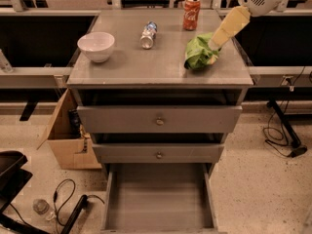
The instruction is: Place green rice chip bag into bottom drawer
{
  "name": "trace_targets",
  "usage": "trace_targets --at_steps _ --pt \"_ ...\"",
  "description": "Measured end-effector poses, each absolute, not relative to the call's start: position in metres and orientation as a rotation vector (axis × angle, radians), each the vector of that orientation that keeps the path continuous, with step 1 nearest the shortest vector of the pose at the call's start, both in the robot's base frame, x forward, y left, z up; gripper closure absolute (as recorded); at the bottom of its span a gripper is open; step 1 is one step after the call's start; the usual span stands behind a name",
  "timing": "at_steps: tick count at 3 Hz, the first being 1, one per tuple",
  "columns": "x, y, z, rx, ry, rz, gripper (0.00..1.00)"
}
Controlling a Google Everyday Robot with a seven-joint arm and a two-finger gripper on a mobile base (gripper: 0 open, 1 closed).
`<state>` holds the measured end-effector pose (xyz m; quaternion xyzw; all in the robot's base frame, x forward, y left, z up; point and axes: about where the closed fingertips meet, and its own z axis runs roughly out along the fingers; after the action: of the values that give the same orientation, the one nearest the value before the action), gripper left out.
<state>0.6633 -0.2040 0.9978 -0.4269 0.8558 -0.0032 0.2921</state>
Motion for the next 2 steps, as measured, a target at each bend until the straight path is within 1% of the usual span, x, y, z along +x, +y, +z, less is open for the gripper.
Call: trace_targets --at_steps 2 --pt "0.731 -0.182 0.954 -0.903 2.471 -0.135 0.00"
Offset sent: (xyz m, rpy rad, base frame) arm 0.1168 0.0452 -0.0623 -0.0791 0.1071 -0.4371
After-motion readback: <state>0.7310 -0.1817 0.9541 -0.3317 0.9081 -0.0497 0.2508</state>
